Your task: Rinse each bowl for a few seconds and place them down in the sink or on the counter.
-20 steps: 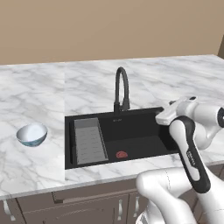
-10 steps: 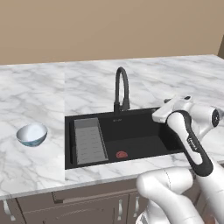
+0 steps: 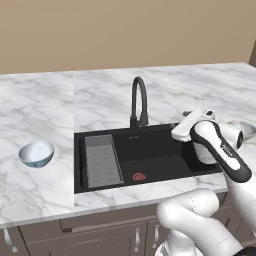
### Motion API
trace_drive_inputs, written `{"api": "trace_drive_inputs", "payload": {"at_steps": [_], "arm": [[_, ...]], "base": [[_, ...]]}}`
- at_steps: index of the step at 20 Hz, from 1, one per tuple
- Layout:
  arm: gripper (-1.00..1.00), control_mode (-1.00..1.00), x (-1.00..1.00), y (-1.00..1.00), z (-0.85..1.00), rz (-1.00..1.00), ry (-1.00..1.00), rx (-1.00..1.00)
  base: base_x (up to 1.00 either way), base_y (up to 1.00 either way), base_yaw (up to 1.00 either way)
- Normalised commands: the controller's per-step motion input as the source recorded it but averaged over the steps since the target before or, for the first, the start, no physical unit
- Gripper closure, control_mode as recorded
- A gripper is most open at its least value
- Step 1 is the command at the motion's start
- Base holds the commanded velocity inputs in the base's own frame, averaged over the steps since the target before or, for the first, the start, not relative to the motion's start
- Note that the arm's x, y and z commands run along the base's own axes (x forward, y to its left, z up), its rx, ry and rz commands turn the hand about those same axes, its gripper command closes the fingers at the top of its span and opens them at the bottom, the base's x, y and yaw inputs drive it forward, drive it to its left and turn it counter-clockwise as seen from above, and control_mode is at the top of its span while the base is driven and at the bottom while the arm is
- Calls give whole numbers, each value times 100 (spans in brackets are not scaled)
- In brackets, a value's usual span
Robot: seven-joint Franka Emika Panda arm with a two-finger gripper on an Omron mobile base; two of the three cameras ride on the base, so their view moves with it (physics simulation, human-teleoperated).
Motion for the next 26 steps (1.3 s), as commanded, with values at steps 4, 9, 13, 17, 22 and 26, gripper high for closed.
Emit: {"api": "trace_drive_inputs", "payload": {"at_steps": [4, 9, 13, 17, 22, 26], "arm": [[-100, -100, 37, 0, -9, 4, -6, 0], [-100, -100, 38, 0, -13, 2, 0, 3], [-100, -100, 38, 0, -10, 0, 0, 4], [-100, -100, 37, 0, -8, 0, 0, 8], [-100, -100, 34, 0, -8, 0, 1, 9], [-100, -100, 18, 0, -9, 0, 5, 8]], "base": [[0, 0, 0], [0, 0, 0], [0, 0, 0], [0, 0, 0], [0, 0, 0], [0, 0, 0]]}}
